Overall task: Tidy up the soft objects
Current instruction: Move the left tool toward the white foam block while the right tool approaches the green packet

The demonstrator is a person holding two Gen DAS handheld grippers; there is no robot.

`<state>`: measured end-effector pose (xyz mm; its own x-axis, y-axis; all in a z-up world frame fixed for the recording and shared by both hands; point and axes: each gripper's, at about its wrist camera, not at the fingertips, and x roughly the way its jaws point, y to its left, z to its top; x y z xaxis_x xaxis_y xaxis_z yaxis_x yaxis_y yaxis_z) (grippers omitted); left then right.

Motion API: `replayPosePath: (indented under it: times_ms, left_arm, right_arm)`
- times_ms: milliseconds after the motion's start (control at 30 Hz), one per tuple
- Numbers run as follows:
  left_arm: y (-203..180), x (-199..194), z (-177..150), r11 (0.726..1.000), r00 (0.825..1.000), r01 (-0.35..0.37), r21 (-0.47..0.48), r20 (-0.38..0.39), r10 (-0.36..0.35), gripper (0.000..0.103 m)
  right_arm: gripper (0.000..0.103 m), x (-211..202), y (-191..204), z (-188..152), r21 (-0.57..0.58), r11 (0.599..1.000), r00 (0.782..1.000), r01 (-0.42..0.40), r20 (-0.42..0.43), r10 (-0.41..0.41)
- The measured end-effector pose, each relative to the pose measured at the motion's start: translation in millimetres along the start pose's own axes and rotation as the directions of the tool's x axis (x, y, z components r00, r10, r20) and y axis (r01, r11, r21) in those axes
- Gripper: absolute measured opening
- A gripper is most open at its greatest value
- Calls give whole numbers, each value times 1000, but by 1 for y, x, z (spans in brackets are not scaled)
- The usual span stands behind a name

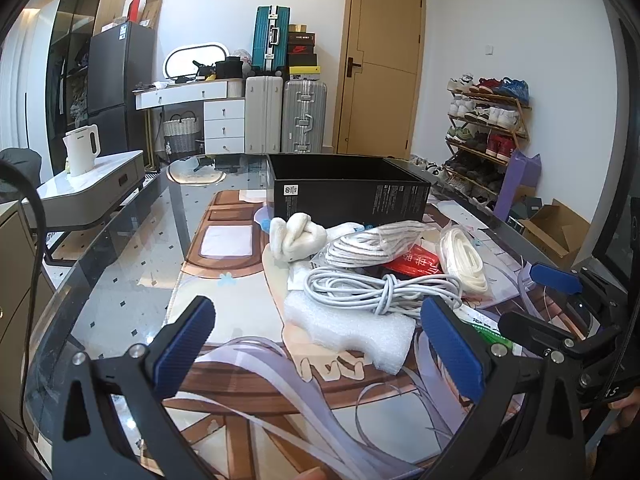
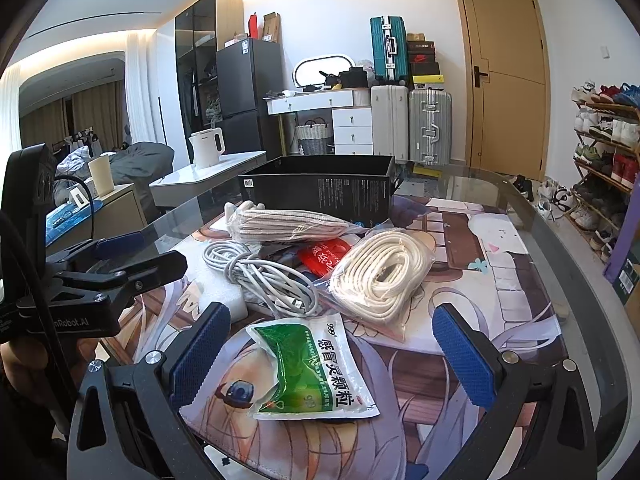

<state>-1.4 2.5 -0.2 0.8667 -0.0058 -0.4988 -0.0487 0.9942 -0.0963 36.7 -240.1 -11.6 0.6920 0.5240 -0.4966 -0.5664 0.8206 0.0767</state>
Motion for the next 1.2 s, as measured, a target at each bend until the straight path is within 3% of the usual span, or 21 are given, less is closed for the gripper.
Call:
replayPosePath:
  times_ms: [1200]
  left_arm:
    - [-7, 13, 0, 998, 999, 20, 59, -41, -18, 103]
  right_arm:
    - [103, 14, 3, -7, -19, 1000, 997, -7, -76, 6]
